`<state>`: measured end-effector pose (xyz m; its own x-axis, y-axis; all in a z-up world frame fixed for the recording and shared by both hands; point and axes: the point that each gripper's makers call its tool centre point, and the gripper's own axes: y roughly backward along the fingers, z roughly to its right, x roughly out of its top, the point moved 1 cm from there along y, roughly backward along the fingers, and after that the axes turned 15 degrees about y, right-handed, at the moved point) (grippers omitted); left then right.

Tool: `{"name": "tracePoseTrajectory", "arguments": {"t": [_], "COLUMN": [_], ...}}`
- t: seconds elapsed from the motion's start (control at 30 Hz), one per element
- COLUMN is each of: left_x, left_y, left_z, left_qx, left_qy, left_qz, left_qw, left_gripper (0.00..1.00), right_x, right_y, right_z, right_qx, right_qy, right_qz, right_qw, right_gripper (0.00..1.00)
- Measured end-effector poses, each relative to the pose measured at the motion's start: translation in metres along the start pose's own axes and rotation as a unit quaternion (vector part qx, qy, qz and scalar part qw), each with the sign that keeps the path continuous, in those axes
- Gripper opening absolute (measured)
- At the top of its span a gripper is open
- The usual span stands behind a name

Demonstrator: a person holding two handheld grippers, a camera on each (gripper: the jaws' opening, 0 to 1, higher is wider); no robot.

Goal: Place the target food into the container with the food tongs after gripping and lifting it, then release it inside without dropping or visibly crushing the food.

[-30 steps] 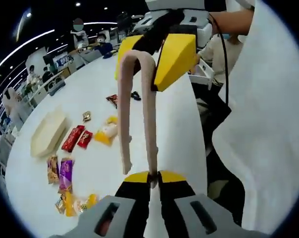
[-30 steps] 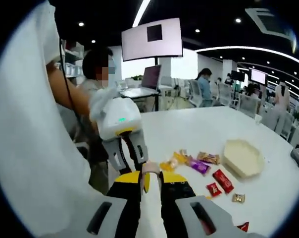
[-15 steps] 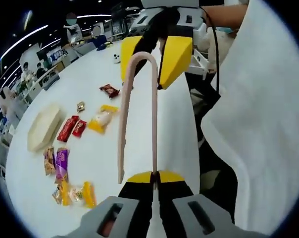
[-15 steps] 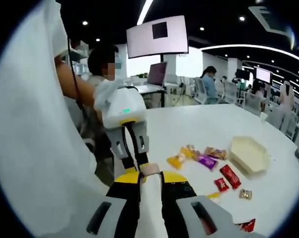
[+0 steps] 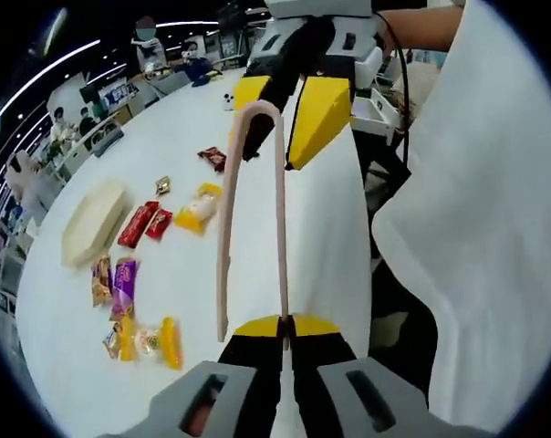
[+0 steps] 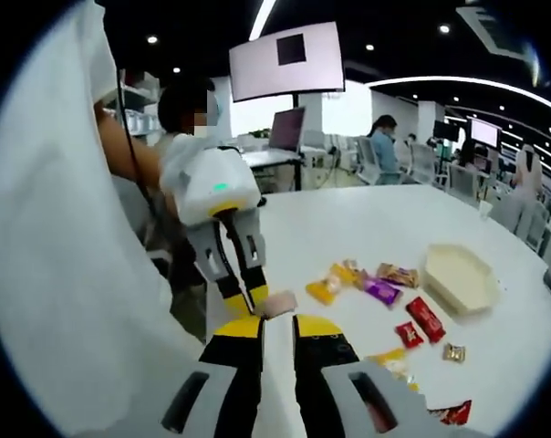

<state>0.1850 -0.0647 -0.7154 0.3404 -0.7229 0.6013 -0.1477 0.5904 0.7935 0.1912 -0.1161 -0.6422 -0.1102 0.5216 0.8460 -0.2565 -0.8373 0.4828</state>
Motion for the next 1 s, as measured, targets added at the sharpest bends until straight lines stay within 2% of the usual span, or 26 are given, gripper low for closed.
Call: {"name": "tracePoseTrajectory", "arguments": {"t": [0.23, 0.47, 0.63, 0.73, 0.9, 1.0], "left_x": [0.010, 0.012, 0.020, 0.022, 0.022, 0.025], "left_y": [0.004, 0.005, 0.006, 0.003, 0.000, -0.002], "left_z": [-0.002, -0.002, -0.006, -0.005, -0.005, -0.004], "left_qx": [0.004, 0.009, 0.026, 0.032, 0.050, 0.058], "left_qy": [-0.003, -0.003, -0.001, -0.002, -0.022, -0.025], "left_qz": [0.010, 0.000, -0.002, -0.010, -0.050, -0.065], "left_qw": [0.9999, 1.0000, 0.9997, 0.9994, 0.9972, 0.9959], "left_gripper": [0.00, 0.00, 0.00, 0.00, 0.00, 0.00], "right_x": [-0.006, -0.012, -0.017, -0.022, -0.029, -0.032], "right_y": [-0.002, 0.004, 0.012, 0.018, 0.032, 0.038], "right_z": [-0.004, 0.001, 0.005, 0.007, 0.012, 0.013], "right_qx": [-0.004, -0.016, -0.022, -0.026, -0.039, -0.041], "right_qy": [-0.010, -0.018, -0.019, -0.023, -0.034, -0.031], "right_qz": [-0.002, 0.006, 0.013, 0.019, 0.036, 0.037], "right_qw": [0.9999, 0.9997, 0.9995, 0.9992, 0.9981, 0.9980], "right_gripper": [0.10, 0.10, 0.12, 0.14, 0.18, 0.21]}}
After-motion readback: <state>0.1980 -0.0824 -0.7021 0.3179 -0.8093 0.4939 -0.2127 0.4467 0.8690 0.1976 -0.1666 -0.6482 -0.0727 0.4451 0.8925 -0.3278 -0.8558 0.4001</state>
